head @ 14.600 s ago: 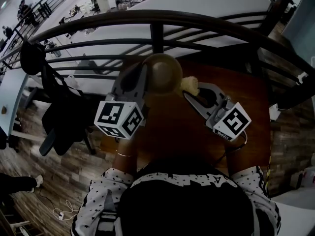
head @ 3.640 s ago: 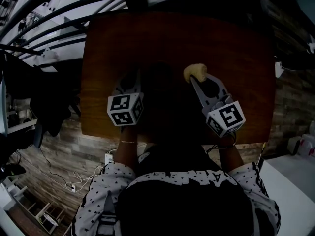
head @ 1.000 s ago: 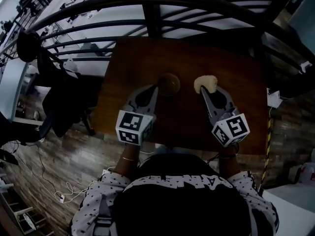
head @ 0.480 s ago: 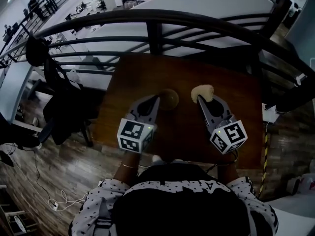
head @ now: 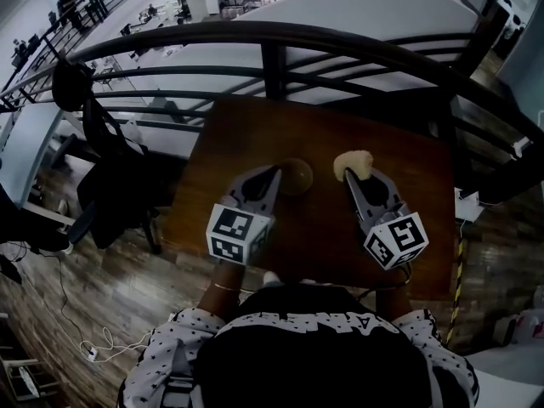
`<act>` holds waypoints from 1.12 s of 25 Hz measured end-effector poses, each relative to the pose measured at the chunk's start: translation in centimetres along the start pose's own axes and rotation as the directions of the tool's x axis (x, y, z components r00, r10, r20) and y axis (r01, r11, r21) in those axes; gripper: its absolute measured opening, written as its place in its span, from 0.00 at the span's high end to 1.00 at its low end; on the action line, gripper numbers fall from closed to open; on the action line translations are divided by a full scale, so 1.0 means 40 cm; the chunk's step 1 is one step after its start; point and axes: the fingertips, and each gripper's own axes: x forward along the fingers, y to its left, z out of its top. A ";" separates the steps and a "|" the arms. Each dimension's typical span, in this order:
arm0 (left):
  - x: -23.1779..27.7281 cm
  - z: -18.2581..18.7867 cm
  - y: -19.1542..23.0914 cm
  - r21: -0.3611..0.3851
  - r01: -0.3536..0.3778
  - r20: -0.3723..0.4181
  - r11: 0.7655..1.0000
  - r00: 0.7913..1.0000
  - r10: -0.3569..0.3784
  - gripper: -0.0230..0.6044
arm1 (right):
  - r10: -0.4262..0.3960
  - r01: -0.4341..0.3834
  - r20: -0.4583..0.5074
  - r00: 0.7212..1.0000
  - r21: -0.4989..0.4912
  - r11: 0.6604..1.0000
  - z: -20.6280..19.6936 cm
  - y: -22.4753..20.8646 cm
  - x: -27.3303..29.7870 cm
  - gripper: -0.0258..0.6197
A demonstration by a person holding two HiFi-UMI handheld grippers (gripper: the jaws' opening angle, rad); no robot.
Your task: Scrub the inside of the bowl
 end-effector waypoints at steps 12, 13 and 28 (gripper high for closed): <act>0.000 -0.013 0.019 0.000 -0.019 -0.008 1.000 1.000 0.019 0.94 | 0.023 -0.023 -0.016 1.000 -0.008 1.000 -0.017 0.013 0.019 0.87; -0.002 -0.012 0.018 0.000 -0.021 -0.008 1.000 1.000 0.021 0.94 | 0.024 -0.024 -0.015 1.000 -0.007 1.000 -0.017 0.013 0.018 0.87; -0.003 -0.024 0.029 0.002 -0.027 -0.015 1.000 1.000 0.027 0.94 | 0.040 -0.040 -0.020 0.999 -0.004 0.999 -0.030 0.018 0.034 0.87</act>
